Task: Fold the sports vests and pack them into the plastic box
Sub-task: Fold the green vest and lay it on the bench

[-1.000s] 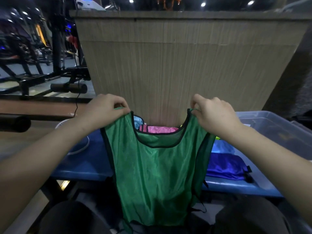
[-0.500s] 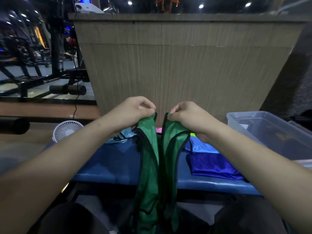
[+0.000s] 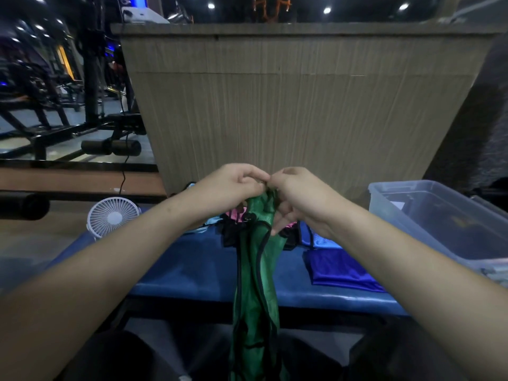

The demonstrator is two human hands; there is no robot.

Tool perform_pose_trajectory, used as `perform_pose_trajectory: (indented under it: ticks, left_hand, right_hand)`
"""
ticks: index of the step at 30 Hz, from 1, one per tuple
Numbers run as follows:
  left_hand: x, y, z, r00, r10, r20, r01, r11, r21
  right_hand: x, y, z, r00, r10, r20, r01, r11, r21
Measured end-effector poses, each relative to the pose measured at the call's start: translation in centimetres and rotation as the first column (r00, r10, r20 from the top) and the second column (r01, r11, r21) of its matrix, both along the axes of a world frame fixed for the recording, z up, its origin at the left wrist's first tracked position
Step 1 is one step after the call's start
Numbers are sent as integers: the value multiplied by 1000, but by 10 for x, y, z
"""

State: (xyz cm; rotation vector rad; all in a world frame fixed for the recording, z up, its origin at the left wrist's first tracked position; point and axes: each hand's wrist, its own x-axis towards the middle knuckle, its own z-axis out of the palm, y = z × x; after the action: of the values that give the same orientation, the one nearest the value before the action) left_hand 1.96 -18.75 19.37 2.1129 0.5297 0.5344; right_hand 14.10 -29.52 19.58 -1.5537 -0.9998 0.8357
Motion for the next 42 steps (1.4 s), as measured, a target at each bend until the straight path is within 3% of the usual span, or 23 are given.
perform_pose_trajectory:
  ticks: [4,8,11,16,22,26,33,38,40,42]
  left_hand:
    - [-6,-4,2,993,-93,-67,96,994,46]
    - [-9,-7,-1,978,-100,-182,129,979,156]
    - [-8,-12,-13,990,-49,-130,84,956,280]
    - [-6,-19,-22,999,-39,-9,39,911,410]
    - [-17,1,-3,994,-49,100,23,970,242]
    - [-22,11,12,981,4,194,-25,994,108]
    - [-43,32,22,972,-2,234,-11,999,50]
    - [-49,40,22,973,-34,230,15,996,83]
    - [-50,40,21,972,-54,227,37,996,77]
    - [-51,40,21,971,-71,226,57,996,66]
  right_hand:
    - [7,-6,4,991,116,-65,-117,993,-10]
    - [12,-6,4,985,117,-125,-122,992,-35]
    - [15,-6,2,984,118,-137,-124,992,-37]
    - [13,-2,-1,996,94,6,-94,996,12]
    - [16,-4,-3,953,81,293,-79,997,-19]
    - [24,-2,-17,849,39,526,-67,997,36]
    - [50,-13,-80,707,45,706,-178,977,115]
    - [41,-20,-101,681,105,724,-329,928,175]
    - [33,-24,-103,626,114,771,-348,926,146]
    - [26,-26,-103,513,125,849,-356,931,78]
